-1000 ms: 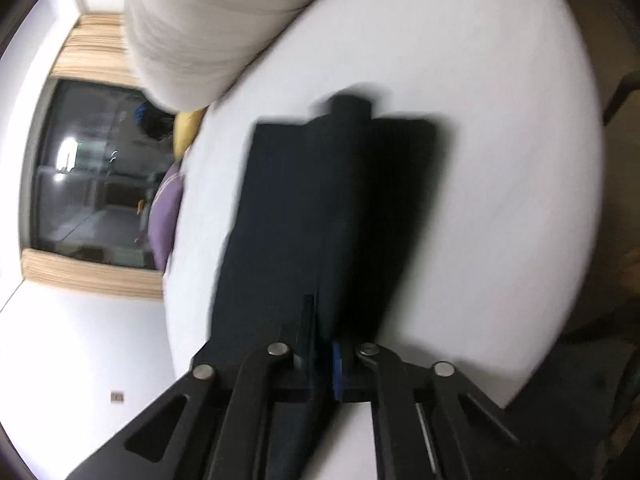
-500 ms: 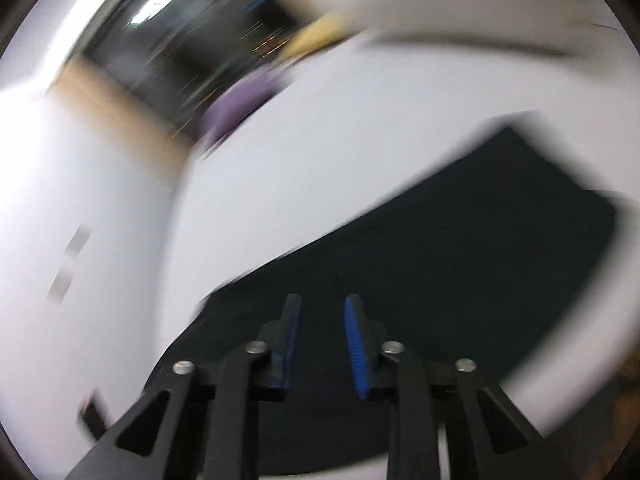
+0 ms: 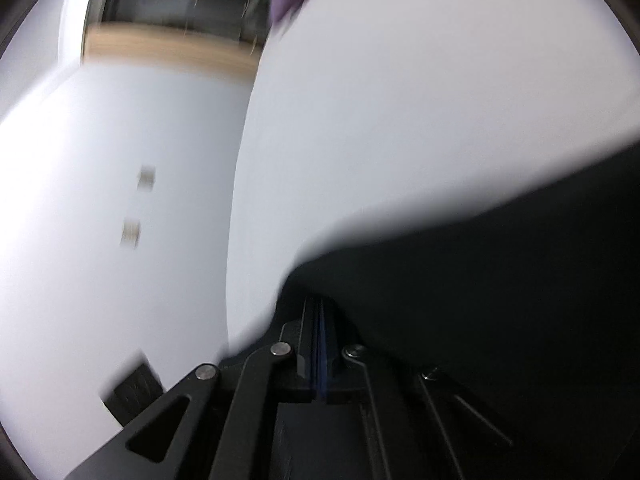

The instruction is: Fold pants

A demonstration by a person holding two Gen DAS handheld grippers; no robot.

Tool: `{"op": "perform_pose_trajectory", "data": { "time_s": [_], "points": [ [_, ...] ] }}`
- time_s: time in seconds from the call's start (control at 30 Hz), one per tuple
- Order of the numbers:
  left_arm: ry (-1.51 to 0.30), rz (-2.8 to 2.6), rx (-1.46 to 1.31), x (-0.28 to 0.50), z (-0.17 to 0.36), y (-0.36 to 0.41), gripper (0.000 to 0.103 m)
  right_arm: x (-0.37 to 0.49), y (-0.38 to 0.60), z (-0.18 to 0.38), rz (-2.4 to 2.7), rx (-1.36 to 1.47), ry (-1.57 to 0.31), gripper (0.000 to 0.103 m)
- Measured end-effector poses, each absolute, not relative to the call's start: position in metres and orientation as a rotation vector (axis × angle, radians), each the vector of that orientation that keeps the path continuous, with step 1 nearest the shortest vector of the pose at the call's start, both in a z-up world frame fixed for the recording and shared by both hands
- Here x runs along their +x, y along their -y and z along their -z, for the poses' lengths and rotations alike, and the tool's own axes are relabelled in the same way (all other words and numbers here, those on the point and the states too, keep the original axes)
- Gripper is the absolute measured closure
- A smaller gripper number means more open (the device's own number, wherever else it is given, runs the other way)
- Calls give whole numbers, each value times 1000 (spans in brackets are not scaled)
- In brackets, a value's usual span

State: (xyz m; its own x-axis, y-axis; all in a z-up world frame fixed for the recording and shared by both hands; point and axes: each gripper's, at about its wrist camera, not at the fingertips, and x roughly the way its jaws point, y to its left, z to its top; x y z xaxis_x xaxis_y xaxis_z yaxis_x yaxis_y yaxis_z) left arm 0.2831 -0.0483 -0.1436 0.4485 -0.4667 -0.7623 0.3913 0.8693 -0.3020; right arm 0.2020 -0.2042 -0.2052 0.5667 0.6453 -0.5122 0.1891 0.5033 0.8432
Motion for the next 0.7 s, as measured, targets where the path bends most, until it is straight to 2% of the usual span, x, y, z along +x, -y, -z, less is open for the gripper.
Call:
{"op": "perform_pose_trajectory", "data": {
  "time_s": [0.13,0.17,0.3,0.43,0.47,0.53,0.7],
  "points": [
    [-962,546,-134,289,145,37,92,188,279,193,-75,1066,-878,102],
    [-959,537,-131,288,144,35,92,181,285,184,-51,1045,-863,97],
    [-918,499,-128,274,122,41,92,149,257,156,-285,1033,-851,97],
    [-956,534,-3,259,127,80,92,128,207,177,-424,954,-968,94],
    [-977,527,28,259,136,85,92,123,217,195,-365,973,-1005,103],
    [-968,543,-17,258,147,76,92,114,248,215,-340,1103,-960,103],
    [-968,562,-63,260,151,64,92,79,378,215,-60,1175,-754,103]
  ]
}}
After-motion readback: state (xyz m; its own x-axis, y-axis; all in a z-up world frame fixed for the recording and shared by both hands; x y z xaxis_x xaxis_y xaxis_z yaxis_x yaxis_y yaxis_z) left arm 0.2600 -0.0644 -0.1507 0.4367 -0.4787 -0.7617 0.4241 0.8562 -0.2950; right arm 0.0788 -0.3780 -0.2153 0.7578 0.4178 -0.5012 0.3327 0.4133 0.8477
